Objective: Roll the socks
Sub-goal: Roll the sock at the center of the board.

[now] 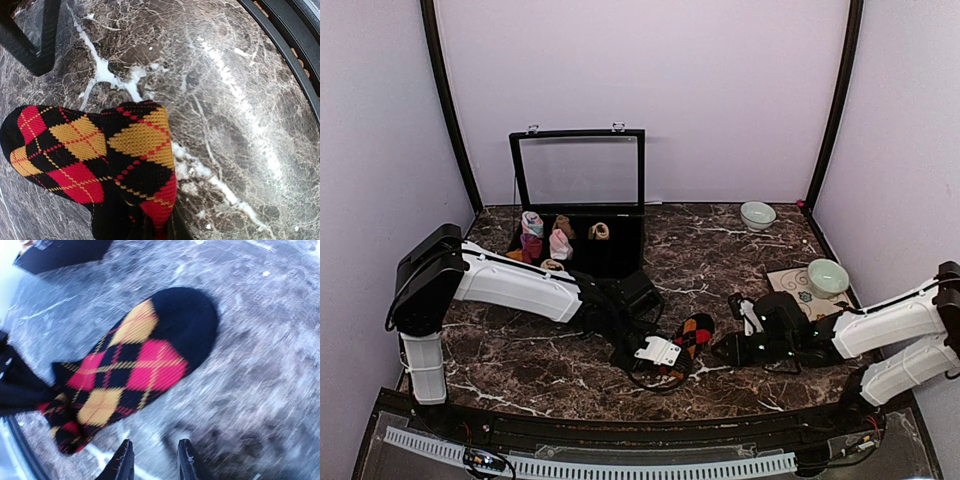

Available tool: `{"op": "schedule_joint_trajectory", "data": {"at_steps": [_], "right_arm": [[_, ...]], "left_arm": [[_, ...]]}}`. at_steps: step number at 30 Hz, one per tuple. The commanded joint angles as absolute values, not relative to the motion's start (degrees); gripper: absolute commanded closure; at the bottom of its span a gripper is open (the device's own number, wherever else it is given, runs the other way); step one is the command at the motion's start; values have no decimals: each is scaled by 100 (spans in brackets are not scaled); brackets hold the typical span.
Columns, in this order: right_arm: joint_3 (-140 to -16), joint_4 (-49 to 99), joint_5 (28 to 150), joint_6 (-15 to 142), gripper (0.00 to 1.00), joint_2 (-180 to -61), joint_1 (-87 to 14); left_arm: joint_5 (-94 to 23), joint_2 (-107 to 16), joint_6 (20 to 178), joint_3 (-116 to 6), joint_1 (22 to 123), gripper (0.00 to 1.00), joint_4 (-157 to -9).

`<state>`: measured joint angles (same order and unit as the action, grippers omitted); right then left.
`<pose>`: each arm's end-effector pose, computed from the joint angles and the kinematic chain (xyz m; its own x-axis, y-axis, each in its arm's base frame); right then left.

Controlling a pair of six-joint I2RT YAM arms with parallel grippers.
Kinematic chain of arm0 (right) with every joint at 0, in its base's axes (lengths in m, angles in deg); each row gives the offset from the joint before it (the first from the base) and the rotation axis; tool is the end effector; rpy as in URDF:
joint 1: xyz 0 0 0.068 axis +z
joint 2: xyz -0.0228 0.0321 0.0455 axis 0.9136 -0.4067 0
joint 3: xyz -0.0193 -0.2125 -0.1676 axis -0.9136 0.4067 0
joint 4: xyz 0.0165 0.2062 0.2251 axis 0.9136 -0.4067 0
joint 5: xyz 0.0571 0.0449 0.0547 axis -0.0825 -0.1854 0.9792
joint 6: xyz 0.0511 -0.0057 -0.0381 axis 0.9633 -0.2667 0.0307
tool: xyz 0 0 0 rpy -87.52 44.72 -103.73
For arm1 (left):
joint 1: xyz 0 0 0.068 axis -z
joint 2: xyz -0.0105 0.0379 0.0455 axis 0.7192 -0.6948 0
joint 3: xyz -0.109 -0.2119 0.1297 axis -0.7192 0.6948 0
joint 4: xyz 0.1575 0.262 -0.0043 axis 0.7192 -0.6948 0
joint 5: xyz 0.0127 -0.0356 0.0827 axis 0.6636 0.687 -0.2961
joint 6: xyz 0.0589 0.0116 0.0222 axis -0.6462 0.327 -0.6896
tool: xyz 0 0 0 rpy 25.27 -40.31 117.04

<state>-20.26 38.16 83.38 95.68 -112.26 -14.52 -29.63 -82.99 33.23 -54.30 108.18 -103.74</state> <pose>0.1551 0.1977 0.0783 -0.8263 -0.0316 -0.5623 -0.3599 0.7975 0.4842 0.1953 -0.3965 0.1036 0.5068 0.7248 -0.4667 0.8620 -0.4183 0.2863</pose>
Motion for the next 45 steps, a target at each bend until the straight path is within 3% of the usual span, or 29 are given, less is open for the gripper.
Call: {"op": "schedule_joint_trajectory", "data": {"at_steps": [1,11,16,26,28,29,31,32,34,42,45], "right_arm": [[-2500,4063,8662,9234,72,-11911,-1820],[-3652,4350,9326,8952,79,-13578,-2233],[-4675,3644,9546,8560,83,-14362,-2276],[-4317,4479,9659,8410,81,-13649,-2286],[-3825,4972,9659,8371,76,-13082,-2285],[-3583,5171,9667,8358,68,-12648,-2277],[-3134,5371,9645,8262,39,-12079,-2230],[-2943,5353,9602,8173,6,-11827,-2123],[-2642,5121,9373,8032,1,-11403,-1859],[-1856,3954,8477,8508,1,-10088,-884],[-1498,3775,8239,9069,1,-9016,-844]], "left_arm": [[-3248,-8622,3861,-5009,10799,94,-11590],[-3404,-8247,4267,-4439,10845,93,-11567],[-3735,-8157,4633,-4324,10866,94,-11691],[-3546,-8530,4718,-4345,10828,93,-11884],[-3416,-8713,4674,-4526,10815,92,-12026],[-3275,-8806,4651,-4636,10782,91,-12123],[-2976,-8981,4634,-4858,10697,90,-12325],[-2844,-9058,4612,-4977,10653,89,-12418],[-2642,-9181,4548,-5090,10589,88,-12572],[-2001,-9735,4189,-5721,10366,88,-13225],[-1973,-9909,4087,-5950,10341,87,-13399]]}}
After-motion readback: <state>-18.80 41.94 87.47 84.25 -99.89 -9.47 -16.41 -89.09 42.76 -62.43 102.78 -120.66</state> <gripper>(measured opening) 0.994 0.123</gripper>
